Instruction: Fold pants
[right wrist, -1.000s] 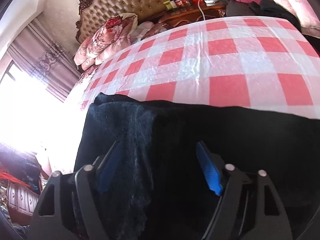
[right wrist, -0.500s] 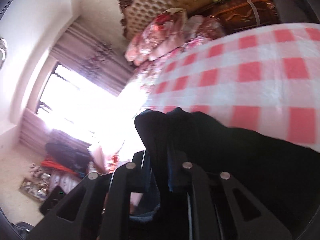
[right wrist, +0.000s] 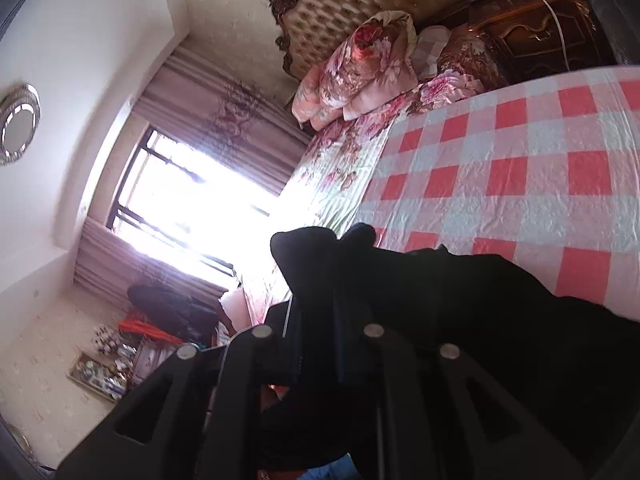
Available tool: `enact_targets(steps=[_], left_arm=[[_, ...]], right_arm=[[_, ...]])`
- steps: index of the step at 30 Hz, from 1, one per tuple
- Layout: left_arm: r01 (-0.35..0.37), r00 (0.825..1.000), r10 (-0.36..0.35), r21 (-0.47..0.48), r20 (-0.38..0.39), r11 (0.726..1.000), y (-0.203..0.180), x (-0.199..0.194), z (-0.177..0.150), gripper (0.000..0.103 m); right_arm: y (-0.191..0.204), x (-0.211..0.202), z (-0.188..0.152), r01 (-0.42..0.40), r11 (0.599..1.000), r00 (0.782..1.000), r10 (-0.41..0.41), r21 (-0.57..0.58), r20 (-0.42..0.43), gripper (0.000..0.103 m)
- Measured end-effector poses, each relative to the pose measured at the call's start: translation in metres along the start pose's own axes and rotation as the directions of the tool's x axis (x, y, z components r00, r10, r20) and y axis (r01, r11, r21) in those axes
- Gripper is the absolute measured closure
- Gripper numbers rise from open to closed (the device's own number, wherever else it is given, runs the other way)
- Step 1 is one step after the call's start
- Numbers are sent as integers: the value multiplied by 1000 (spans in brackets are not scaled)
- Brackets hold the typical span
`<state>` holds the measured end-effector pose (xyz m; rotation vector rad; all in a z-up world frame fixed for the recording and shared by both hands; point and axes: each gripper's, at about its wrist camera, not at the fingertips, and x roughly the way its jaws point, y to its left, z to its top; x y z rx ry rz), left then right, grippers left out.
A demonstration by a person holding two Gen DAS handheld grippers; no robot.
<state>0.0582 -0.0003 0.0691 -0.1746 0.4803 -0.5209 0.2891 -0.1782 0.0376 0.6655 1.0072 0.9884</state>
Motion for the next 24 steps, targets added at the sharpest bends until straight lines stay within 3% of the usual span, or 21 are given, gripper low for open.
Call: enact_targets(steps=[4, 9, 13, 15, 16, 17, 18, 19, 20, 21, 23, 24], left_arm=[[122, 988, -109, 124, -105, 985, -53, 42, -27, 92], [185, 952, -115, 237, -283, 954, -95, 113, -80, 92], [180, 935, -71, 292, -347, 939, -106, 138, -103, 92], [261, 906, -138, 273, -399, 926, -109, 138, -106, 84], [326, 890, -240, 175, -388, 929, -98, 128, -95, 75], [357, 885, -313, 72, -345, 931, -81, 118, -79, 70], [346, 899, -327, 15, -291, 938, -63, 109, -65, 70], [296, 929, -291, -15, -230, 955, -39, 100, -47, 70], [206, 961, -207, -27, -183, 978, -10, 95, -29, 70], [126, 980, -128, -21, -155, 992, 16, 94, -16, 70], [53, 986, -54, -9, -161, 999, 63, 107, 2, 71], [47, 977, -53, -33, -207, 998, 96, 124, 11, 71]], right_arm=[[-64, -43, -26, -15, 987, 997, 3, 161, 73, 90], [-147, -82, -64, 89, 930, 983, -139, 357, 119, 90], [-168, -79, -73, 115, 925, 979, -167, 363, 114, 90], [-170, -75, -75, 141, 927, 975, -190, 347, 111, 90], [-172, -75, -75, 143, 926, 975, -193, 350, 111, 90], [-172, -75, -76, 144, 927, 974, -194, 347, 113, 90], [-171, -74, -77, 149, 931, 974, -197, 333, 115, 90], [-168, -73, -77, 171, 937, 970, -214, 303, 112, 90], [-163, -71, -78, 197, 940, 967, -234, 279, 105, 87], [-158, -69, -77, 229, 938, 961, -261, 259, 97, 84], [-148, -67, -78, 319, 925, 936, -341, 209, 84, 69], [-144, -68, -79, 345, 920, 927, -365, 186, 86, 67]])
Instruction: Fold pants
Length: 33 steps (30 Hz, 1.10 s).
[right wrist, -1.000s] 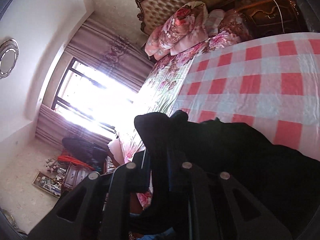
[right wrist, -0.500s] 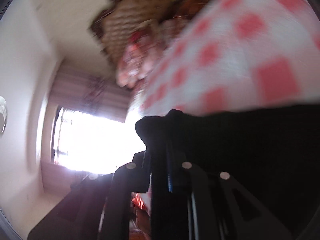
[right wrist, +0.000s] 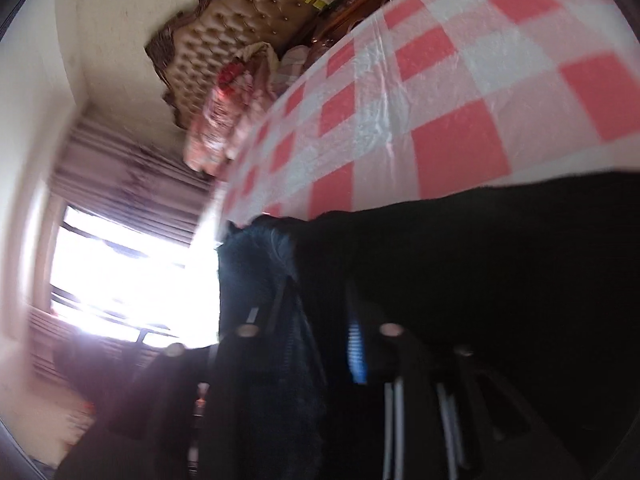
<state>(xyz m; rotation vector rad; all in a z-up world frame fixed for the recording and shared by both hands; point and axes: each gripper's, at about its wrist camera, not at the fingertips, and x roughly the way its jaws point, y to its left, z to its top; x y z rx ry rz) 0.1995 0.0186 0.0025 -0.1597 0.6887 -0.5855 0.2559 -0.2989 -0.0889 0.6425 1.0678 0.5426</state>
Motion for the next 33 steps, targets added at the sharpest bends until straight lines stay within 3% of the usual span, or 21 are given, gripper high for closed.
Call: enact_targets(steps=[2, 5, 6, 8, 10, 12, 13, 14, 15, 16, 18, 20, 23, 26, 27, 28, 29, 30, 31, 32, 33], left_arm=[[71, 996, -71, 1, -46, 997, 38, 16, 20, 72], [150, 978, -118, 187, -172, 971, 47, 45, 52, 72], [184, 966, -133, 227, -221, 956, 47, 53, 59, 72], [276, 926, -164, 314, -340, 908, 49, 74, 62, 72], [358, 867, -167, 355, -468, 864, 49, 102, 68, 72], [379, 835, -117, 408, -538, 831, 52, 125, 65, 72], [415, 798, -124, 389, -590, 822, 56, 136, 62, 72], [448, 761, -109, 396, -640, 801, 57, 146, 59, 86], [463, 743, -102, 399, -661, 791, 58, 150, 57, 103], [472, 740, -115, 390, -663, 791, 60, 150, 60, 102], [473, 763, -154, 380, -628, 795, 65, 143, 70, 102], [438, 816, -184, 377, -549, 816, 69, 130, 76, 101], [306, 900, -156, 334, -408, 892, 86, 118, 84, 103], [338, 912, -228, 313, -340, 888, 81, 94, 81, 103], [328, 921, -227, 316, -315, 890, 76, 89, 78, 98], [324, 923, -228, 308, -309, 895, 74, 89, 77, 90], [331, 917, -228, 307, -326, 892, 71, 93, 75, 57], [303, 923, -181, 351, -339, 886, 65, 99, 71, 45], [273, 928, -129, 406, -349, 872, 59, 107, 67, 45], [275, 920, -102, 438, -379, 856, 55, 115, 63, 45], [285, 906, -78, 463, -416, 839, 52, 125, 58, 53]], right_arm=[[7, -7, -3, 58, 997, 998, -58, -52, 17, 55], [32, -27, -9, 240, 960, 969, -228, -145, 89, 48], [44, -32, -8, 265, 945, 963, -249, -192, 107, 45], [78, -35, -4, 283, 902, 959, -263, -325, 106, 27], [102, -29, 5, 253, 879, 967, -244, -403, 76, 24], [121, -15, 9, 220, 863, 973, -227, -454, 39, 22], [129, -3, 10, 214, 851, 972, -235, -479, 16, 21], [135, 9, 10, 216, 841, 968, -250, -497, -3, 21], [139, 24, 7, 213, 832, 963, -268, -513, -34, 21], [138, 36, 2, 222, 825, 955, -292, -520, -57, 21], [132, 56, -12, 235, 811, 936, -338, -536, -101, 21], [121, 66, -23, 259, 811, 920, -373, -524, -123, 21], [120, 65, -22, 254, 824, 926, -358, -506, -118, 21], [135, 50, -5, 214, 831, 948, -304, -514, -96, 21], [138, 48, 4, 204, 833, 951, -293, -515, -97, 21], [142, 46, 16, 209, 829, 951, -295, -519, -87, 21], [146, 44, 25, 225, 821, 949, -307, -524, -74, 21], [152, 44, 36, 238, 809, 946, -320, -537, -62, 21], [155, 45, 41, 233, 804, 945, -319, -546, -66, 21], [160, 44, 45, 220, 803, 947, -313, -554, -77, 21], [162, 45, 49, 208, 801, 947, -308, -561, -88, 21]])
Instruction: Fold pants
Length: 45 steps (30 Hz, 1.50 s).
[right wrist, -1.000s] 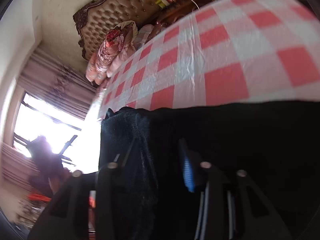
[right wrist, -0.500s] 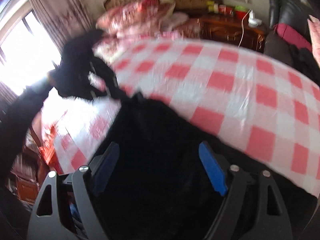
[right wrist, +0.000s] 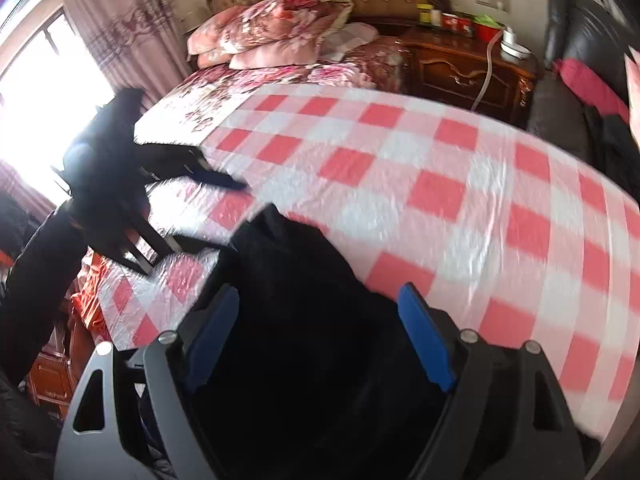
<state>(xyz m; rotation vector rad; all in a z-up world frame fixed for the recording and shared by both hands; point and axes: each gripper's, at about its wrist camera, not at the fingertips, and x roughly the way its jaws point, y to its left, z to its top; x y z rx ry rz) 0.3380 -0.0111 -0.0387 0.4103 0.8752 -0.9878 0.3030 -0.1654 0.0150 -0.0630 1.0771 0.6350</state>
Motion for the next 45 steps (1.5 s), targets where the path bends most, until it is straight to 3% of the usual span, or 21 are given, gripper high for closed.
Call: enact_targets(steps=[2, 5, 9, 13, 14, 16, 17, 19, 22, 25, 27, 30, 31, 34, 36, 38, 40, 42, 43, 44, 45], left_arm=[[45, 996, -39, 72, -78, 996, -10, 12, -1, 73], [30, 992, -13, 135, -122, 990, -19, 17, -8, 90], [-1, 999, 9, 189, -41, 982, -41, -9, -17, 95], [-53, 999, 53, 179, 6, 982, -50, -14, -26, 96], [-74, 997, 71, 169, 22, 983, -52, -16, -27, 96], [-158, 987, 148, 190, 66, 969, -63, -18, -30, 95], [-211, 976, 196, 196, 95, 958, -70, -21, -32, 89], [-265, 955, 248, 94, 162, 960, -80, -36, -47, 86], [-230, 956, 235, -49, 174, 972, -102, -56, -88, 86], [-225, 944, 273, -244, 185, 943, -130, -76, -136, 86], [-196, 933, 295, -394, 208, 898, -152, -94, -168, 86], [-208, 917, 345, -495, 201, 844, -195, -107, -203, 86], [-203, 920, 339, -499, 199, 843, -210, -109, -210, 86], [-245, 924, 338, -403, 179, 882, -265, -97, -209, 86], [-287, 915, 356, -311, 190, 906, -293, -86, -203, 86], [-338, 900, 387, -238, 202, 910, -309, -73, -196, 86], [-367, 900, 388, -133, 200, 921, -324, -49, -184, 86], [-359, 906, 373, -104, 202, 927, -322, -29, -174, 86], [-370, 901, 386, -113, 196, 922, -317, -22, -171, 86], [-398, 888, 415, -121, 198, 910, -310, -18, -167, 86], [-405, 871, 431, -154, 237, 901, -303, -25, -165, 86]], right_arm=[[1, 0, 6, 5, 1000, 1000, -6, -27, -26, 21], [3, 0, 13, -39, 996, 996, 32, -81, -79, 21], [9, -1, 30, -140, 982, 982, 122, -127, -145, 21], [34, 17, 54, -338, 922, 921, 282, -190, -267, 21], [41, 26, 58, -403, 896, 890, 337, -186, -306, 21], [51, 49, 63, -475, 863, 838, 385, -171, -388, 21], [53, 60, 65, -477, 864, 827, 377, -163, -418, 22], [55, 76, 69, -528, 843, 781, 434, -102, -449, 27], [55, 88, 77, -553, 831, 756, 468, -62, -458, 27], [55, 111, 82, -455, 888, 786, 367, -63, -498, 27], [58, 120, 83, -437, 898, 783, 351, -53, -513, 30], [72, 137, 73, -366, 926, 793, 262, -86, -551, 35], [72, 141, 71, -336, 938, 801, 236, -88, -551, 43], [72, 140, 70, -205, 974, 866, 138, -91, -481, 94], [68, 134, 70, -154, 987, 900, 118, -54, -420, 98], [64, 129, 66, -79, 997, 926, 69, -12, -372, 98], [67, 119, 61, -66, 998, 937, 68, 17, -342, 95], [75, 101, 57, -68, 998, 946, 68, 10, -316, 76], [81, 77, 52, -17, 1000, 966, 13, -12, -257, 52], [87, 62, 46, 1, 999, 975, -8, -33, -220, 35], [96, 43, 40, 5, 998, 983, -18, -69, -183, 31]])
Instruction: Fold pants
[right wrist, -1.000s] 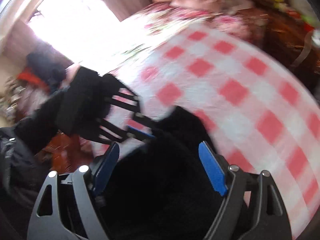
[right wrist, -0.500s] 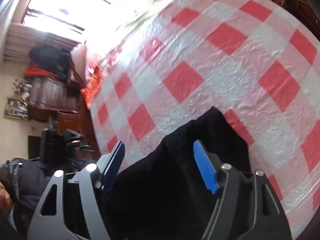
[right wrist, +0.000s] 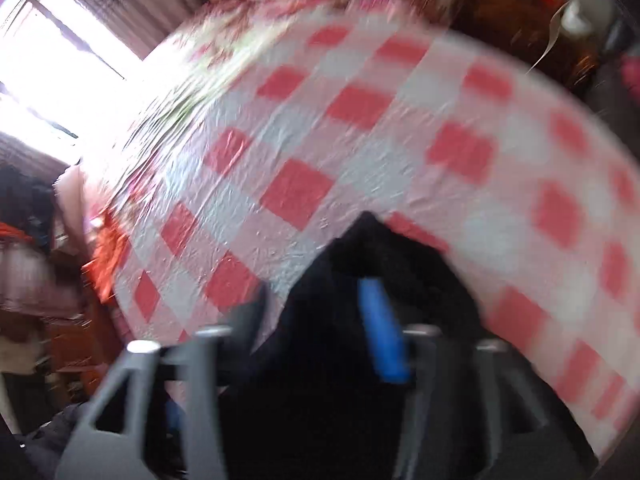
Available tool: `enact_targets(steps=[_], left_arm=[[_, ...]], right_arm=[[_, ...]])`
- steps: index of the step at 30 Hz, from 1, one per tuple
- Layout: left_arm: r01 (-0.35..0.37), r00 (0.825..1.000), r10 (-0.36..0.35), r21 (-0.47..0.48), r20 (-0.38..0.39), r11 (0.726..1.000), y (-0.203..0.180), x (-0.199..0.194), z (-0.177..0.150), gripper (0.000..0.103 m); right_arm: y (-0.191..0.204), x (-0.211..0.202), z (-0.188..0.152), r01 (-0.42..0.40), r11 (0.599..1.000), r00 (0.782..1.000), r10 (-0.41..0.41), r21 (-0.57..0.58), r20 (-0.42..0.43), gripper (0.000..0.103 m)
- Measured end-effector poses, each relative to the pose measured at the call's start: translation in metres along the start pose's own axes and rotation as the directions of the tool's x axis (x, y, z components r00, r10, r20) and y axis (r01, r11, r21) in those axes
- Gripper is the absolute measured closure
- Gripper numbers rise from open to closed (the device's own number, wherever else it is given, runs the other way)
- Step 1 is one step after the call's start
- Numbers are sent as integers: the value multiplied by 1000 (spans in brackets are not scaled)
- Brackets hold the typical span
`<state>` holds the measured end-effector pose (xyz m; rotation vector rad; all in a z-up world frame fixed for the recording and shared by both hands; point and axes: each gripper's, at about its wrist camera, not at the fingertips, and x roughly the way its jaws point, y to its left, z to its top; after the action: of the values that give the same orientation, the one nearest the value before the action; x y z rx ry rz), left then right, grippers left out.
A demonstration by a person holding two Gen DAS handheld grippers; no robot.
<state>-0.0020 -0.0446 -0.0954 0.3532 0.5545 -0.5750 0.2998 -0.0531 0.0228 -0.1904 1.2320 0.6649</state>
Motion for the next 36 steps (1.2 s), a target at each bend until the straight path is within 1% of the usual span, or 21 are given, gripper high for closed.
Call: enact_targets(steps=[2, 3, 5, 7, 8, 10, 11, 13, 15, 16, 18, 19, 21, 23, 24, 26, 28, 30, 33, 35, 36], left_arm=[[11, 999, -7, -92, 46, 996, 19, -7, 3, 86], [28, 998, -21, -131, 53, 991, 28, -7, 2, 86], [40, 998, -31, -159, 58, 987, 38, -5, 1, 86], [111, 992, -92, -235, 87, 966, 53, -7, 1, 85], [161, 985, -138, -288, 99, 944, 62, -6, 2, 85], [194, 980, -167, -335, 110, 922, 71, -5, 2, 85], [217, 976, -189, -353, 112, 910, 76, -3, 1, 85], [220, 975, -191, -362, 115, 906, 79, -3, 2, 85], [218, 975, -186, -362, 121, 906, 82, -5, 7, 85], [216, 975, -184, -364, 122, 906, 82, -5, 8, 85], [205, 978, -174, -363, 116, 909, 82, -5, 10, 85], [199, 979, -168, -363, 115, 910, 82, -5, 10, 85], [172, 984, -145, -359, 102, 917, 79, -8, 9, 82], [75, 994, -51, -278, 93, 958, 61, -23, 9, 77], [-25, 995, 43, -187, 95, 982, 40, -35, 6, 77], [-146, 985, 150, -54, 89, 988, 7, -45, -1, 77], [-247, 966, 237, 94, 102, 964, -27, -47, -6, 77], [-322, 945, 302, 217, 122, 921, -49, -41, -6, 77], [-391, 920, 375, 321, 115, 863, -61, -21, -3, 77], [-423, 902, 420, 400, 103, 813, -66, -3, -3, 77], [-443, 892, 440, 405, 107, 800, -64, 2, -2, 77]], right_arm=[[30, -29, -33, -1, 990, 1000, 4, -144, 18, 28], [50, -36, -57, -4, 970, 1000, 2, -242, -6, 27], [76, -37, -93, 18, 922, 999, -36, -387, -39, 27], [105, -27, -141, 44, 826, 992, -100, -563, -70, 27], [115, -23, -158, 46, 788, 991, -114, -613, -72, 27], [132, -10, -191, 78, 682, 986, -159, -728, -43, 27], [134, -1, -196, 98, 665, 983, -180, -741, -32, 27], [131, 19, -197, 121, 668, 974, -222, -734, -41, 30], [121, 36, -192, 97, 707, 971, -222, -700, -89, 60], [113, 42, -187, 55, 751, 974, -186, -658, -130, 75], [99, 40, -180, -9, 798, 983, -102, -603, -151, 78], [91, 37, -176, -33, 821, 986, -66, -570, -152, 82], [79, 31, -168, -55, 861, 990, -18, -506, -138, 85], [70, 25, -161, -62, 883, 993, 7, -465, -119, 88], [68, 23, -159, -69, 887, 993, 17, -456, -117, 88], [68, 19, -159, -88, 888, 992, 38, -452, -118, 88], [67, 16, -158, -108, 893, 991, 59, -437, -123, 90], [67, 12, -155, -123, 895, 989, 74, -428, -129, 90], [68, 11, -155, -119, 895, 990, 72, -430, -123, 90], [68, 12, -154, -119, 896, 990, 77, -427, -116, 91], [69, 13, -154, -125, 895, 990, 83, -428, -115, 91]])
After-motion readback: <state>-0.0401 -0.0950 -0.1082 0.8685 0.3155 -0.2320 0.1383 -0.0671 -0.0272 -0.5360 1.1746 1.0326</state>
